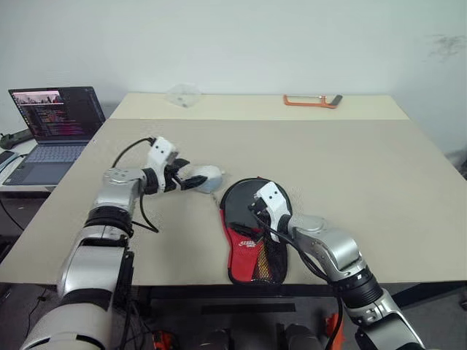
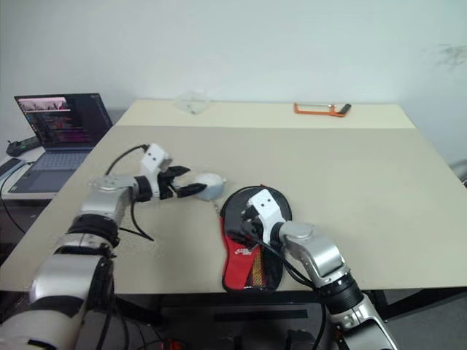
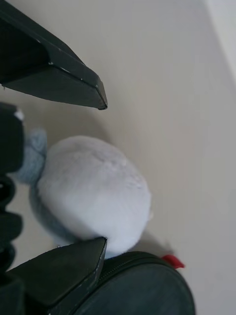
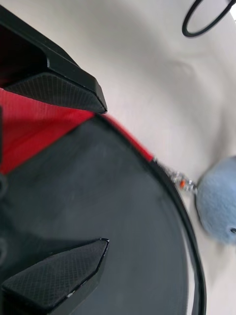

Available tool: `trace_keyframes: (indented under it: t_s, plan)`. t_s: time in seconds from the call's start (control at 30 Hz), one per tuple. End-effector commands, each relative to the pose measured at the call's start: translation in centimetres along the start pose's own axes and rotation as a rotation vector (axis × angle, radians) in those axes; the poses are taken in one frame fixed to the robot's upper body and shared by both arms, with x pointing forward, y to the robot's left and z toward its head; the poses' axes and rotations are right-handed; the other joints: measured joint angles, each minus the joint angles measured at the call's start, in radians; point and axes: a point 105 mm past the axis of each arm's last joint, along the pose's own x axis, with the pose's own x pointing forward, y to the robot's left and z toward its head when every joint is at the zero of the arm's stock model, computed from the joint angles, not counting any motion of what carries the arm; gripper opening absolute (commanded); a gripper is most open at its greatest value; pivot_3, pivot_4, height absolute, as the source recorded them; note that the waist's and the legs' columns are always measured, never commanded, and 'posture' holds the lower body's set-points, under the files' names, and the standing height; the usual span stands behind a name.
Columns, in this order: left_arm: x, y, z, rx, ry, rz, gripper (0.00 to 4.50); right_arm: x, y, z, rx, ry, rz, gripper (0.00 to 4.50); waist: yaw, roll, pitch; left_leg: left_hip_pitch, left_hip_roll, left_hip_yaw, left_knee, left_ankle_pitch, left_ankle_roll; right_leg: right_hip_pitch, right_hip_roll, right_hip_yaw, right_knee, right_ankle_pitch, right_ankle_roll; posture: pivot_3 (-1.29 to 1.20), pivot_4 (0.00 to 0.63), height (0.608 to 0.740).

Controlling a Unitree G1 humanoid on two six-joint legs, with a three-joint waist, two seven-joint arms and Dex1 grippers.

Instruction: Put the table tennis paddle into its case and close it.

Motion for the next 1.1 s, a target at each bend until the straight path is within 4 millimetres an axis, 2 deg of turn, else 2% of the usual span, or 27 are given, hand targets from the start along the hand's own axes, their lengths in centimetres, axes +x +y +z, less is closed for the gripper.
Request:
trace_keyframes:
  t_s: [0.03, 0.37, 0.47, 0.67, 0.83, 0.9, 1.1]
  plan:
    - [0.6, 0.2, 0.7, 0.034, 0.015, 0.010, 4.46, -0.1, 0.1, 0.9, -0.037, -0.035, -0.013, 4.50, -0.005, 0.000, 0.000, 0.000, 0.000, 0.000, 0.000, 0.000, 0.000, 0.000, 0.000, 0.000, 0.000, 0.000, 0.000, 0.00, 0.150, 0.740]
    - [1.6, -1.2, -2.1, 0.011, 0.107, -0.027, 4.46, -0.8, -0.3, 1.8, -0.103, -0.053, -0.064, 4.50, -0.014, 0.000, 0.000, 0.000, 0.000, 0.000, 0.000, 0.000, 0.001, 0.000, 0.000, 0.000, 0.001, 0.000, 0.000, 0.00, 0.150, 0.740]
    - [1.5, -1.5, -3.1, -0.005, 0.131, -0.042, 3.95, -0.9, -0.3, 2.2, -0.133, -0.061, -0.073, 4.50, -0.016, 0.000, 0.000, 0.001, 0.000, 0.000, 0.000, -0.001, 0.002, 0.000, 0.000, 0.000, 0.002, 0.000, 0.000, 0.00, 0.150, 0.740]
    - [1.3, -1.7, -3.8, -0.035, 0.129, -0.044, 1.91, -0.8, -0.3, 3.2, -0.176, -0.086, -0.081, 4.50, -0.017, 0.000, -0.001, 0.002, 0.000, -0.001, 0.000, -0.001, 0.002, 0.002, 0.000, 0.000, 0.002, 0.000, 0.000, 0.00, 0.150, 0.740]
    - [1.2, -1.8, -4.0, -0.042, 0.129, -0.047, 0.62, -0.4, -0.4, 2.6, -0.187, -0.061, -0.081, 4.50, -0.018, 0.000, -0.001, 0.004, 0.000, -0.001, 0.000, -0.001, 0.002, 0.003, 0.001, 0.000, 0.003, 0.000, 0.000, 0.00, 0.150, 0.740]
    - [1.3, -1.9, -4.0, -0.040, 0.128, -0.049, 0.37, 0.0, -0.1, 1.6, -0.166, -0.021, -0.050, 4.50, -0.019, -0.001, -0.001, 0.004, 0.000, -0.001, 0.000, -0.001, 0.002, 0.003, 0.001, 0.000, 0.003, 0.000, 0.000, 0.00, 0.150, 0.740]
    - [1.9, -2.0, -3.0, -0.011, 0.124, -0.051, 0.33, 0.6, 0.6, -1.7, -0.130, 0.102, 0.006, 4.50, -0.019, -0.001, -0.003, 0.004, 0.000, -0.001, 0.000, -0.001, 0.002, 0.003, 0.001, 0.000, 0.003, 0.000, 0.000, 0.00, 0.150, 0.740]
